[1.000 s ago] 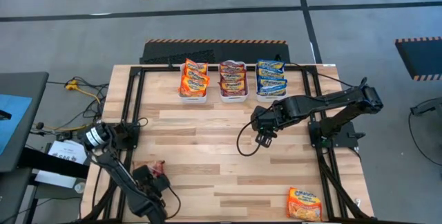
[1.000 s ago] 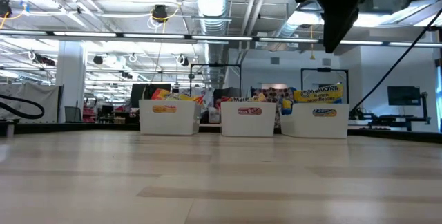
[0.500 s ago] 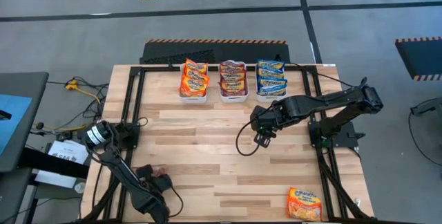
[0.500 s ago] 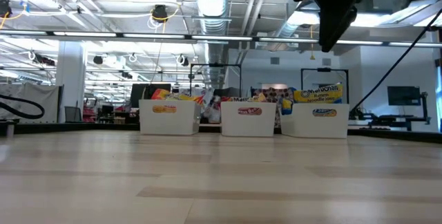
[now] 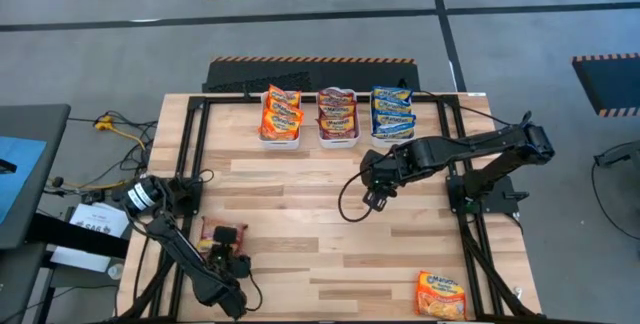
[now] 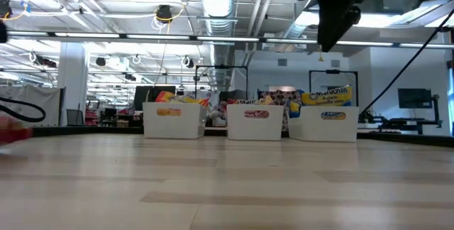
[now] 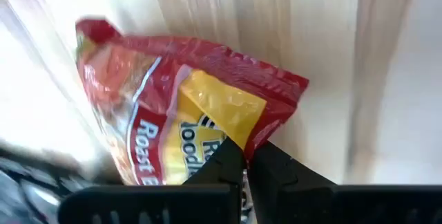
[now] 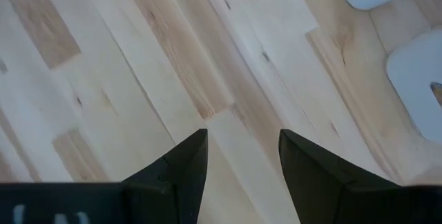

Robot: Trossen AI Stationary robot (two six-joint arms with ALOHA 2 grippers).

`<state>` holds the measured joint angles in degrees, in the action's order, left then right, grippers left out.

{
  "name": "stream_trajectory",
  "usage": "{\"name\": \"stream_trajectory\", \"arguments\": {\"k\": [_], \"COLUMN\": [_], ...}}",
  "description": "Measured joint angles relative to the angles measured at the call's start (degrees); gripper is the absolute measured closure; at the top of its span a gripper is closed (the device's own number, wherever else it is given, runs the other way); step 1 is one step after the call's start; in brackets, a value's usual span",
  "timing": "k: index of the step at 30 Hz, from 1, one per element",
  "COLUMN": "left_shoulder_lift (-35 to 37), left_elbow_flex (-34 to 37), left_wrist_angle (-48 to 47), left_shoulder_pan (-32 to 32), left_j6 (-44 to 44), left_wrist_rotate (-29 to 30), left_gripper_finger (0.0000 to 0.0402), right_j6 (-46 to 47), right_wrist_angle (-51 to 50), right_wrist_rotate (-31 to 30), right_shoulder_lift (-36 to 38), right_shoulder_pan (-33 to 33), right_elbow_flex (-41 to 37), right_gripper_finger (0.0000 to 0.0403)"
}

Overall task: Sort Maruchan noodles
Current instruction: Put the red noodle pack into the middle white bin

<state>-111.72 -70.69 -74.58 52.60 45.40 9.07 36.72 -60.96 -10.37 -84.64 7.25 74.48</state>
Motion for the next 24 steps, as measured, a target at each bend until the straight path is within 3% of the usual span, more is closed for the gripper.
{"name": "stream_trajectory", "arguments": {"k": [10,18,24], "left_shoulder_lift": [0.1,0.3,1.7], "left_elbow_flex": [6.7,11.6,10.8], "left_wrist_angle": [0.9,9.0,5.0], "left_shoulder_pan": [-4.0,-10.0,-13.8], "left_j6": [-12.7,-22.9,-20.5], "left_wrist_rotate": [11.2,19.1,24.6], "left_gripper_finger": [0.0401,0.0401,0.0401], "right_j6": [2.9,3.9,3.9], "right_wrist_angle": [1.9,6.0,9.0], "right_wrist_rotate": [0.0,-0.1,-0.1], "right_shoulder_lift": [0.0,0.0,0.0], "right_shoulder_pan": [-0.3,-0.3,-0.3], "right_elbow_flex": [0.0,0.0,0.0], "right_gripper_finger": [0.0198,0.0198,0.0198]}}
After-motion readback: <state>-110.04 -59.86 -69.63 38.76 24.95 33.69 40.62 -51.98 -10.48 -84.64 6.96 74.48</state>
